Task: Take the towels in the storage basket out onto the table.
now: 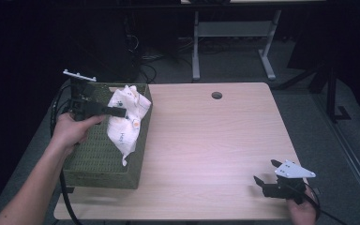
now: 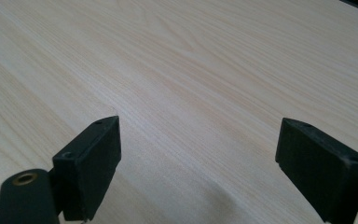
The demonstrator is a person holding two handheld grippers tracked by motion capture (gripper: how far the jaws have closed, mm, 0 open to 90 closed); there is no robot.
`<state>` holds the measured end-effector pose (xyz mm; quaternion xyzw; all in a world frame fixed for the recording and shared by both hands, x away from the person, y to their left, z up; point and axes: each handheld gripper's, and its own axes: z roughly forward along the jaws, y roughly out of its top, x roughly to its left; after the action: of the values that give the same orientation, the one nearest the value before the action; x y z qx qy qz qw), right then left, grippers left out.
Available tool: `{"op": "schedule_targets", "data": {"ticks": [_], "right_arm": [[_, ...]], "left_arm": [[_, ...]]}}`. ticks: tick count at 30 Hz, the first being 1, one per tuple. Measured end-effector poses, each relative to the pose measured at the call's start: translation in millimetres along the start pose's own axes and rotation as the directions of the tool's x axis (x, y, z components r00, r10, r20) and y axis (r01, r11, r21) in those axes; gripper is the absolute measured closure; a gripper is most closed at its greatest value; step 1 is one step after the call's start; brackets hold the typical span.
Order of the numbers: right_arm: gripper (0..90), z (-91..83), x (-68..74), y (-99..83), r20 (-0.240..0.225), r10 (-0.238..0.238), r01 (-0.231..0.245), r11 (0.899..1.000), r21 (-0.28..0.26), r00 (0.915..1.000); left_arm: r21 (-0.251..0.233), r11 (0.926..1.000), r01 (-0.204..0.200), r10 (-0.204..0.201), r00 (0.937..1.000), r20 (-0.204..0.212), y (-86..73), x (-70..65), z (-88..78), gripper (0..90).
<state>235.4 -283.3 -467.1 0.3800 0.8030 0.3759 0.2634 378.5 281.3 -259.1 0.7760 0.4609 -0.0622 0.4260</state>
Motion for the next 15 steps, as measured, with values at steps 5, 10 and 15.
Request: {"op": "schedule_targets", "data": {"ticks": [5,10,15], "right_arm": [[13.7,-0.3,-0.3,0.0,0.001,-0.002,0.002,1.000,-0.003,1.0000],[13.7,-0.5,0.0,0.2,0.000,0.001,-0.001,1.000,-0.002,1.0000],[13.7,-0.5,-0.3,0.3,-0.001,0.001,-0.001,1.000,-0.004,1.0000]], "left_arm": [[0.016,0.9996,-0.022,0.022,0.9997,0.014,3.7,-9.2,8.2,71.3],[0.031,0.9988,-0.037,0.037,0.9992,0.016,7.7,-15.9,17.6,71.3],[0.046,0.9978,-0.048,0.046,0.9985,0.027,11.3,-21.2,29.5,71.3]]}}
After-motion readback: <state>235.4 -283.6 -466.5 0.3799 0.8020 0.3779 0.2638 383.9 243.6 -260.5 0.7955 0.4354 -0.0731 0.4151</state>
